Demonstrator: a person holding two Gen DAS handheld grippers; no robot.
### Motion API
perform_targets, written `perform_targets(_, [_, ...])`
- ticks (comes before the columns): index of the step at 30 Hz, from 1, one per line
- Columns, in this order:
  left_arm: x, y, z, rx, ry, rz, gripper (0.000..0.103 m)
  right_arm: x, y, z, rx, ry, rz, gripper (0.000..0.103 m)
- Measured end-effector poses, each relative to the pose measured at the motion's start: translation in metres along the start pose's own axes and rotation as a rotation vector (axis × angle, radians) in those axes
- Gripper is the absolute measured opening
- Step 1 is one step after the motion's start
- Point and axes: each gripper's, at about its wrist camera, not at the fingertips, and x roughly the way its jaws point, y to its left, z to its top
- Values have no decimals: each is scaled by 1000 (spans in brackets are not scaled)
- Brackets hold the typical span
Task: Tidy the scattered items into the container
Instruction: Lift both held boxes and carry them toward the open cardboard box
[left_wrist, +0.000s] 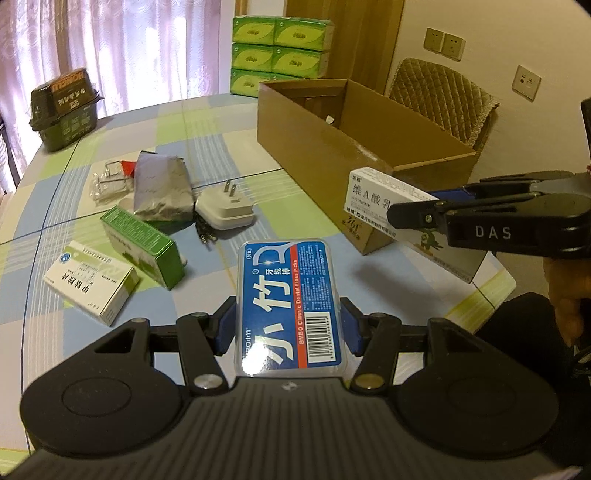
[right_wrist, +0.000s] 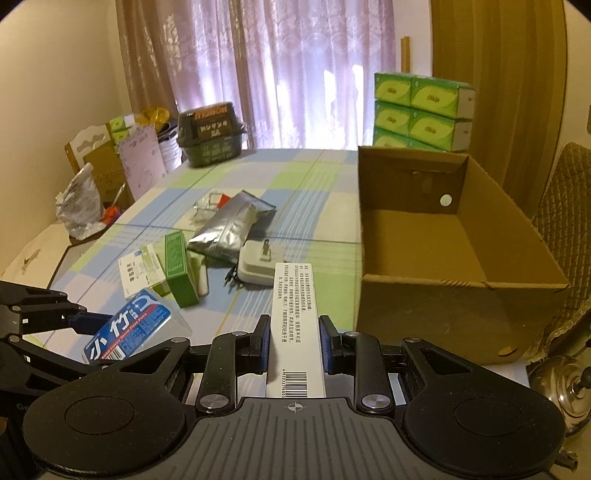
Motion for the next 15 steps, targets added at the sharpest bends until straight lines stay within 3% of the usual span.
perform_targets(15, [-6, -17, 23, 23, -27, -4, 52, -17, -19, 13, 6, -50, -20, 29])
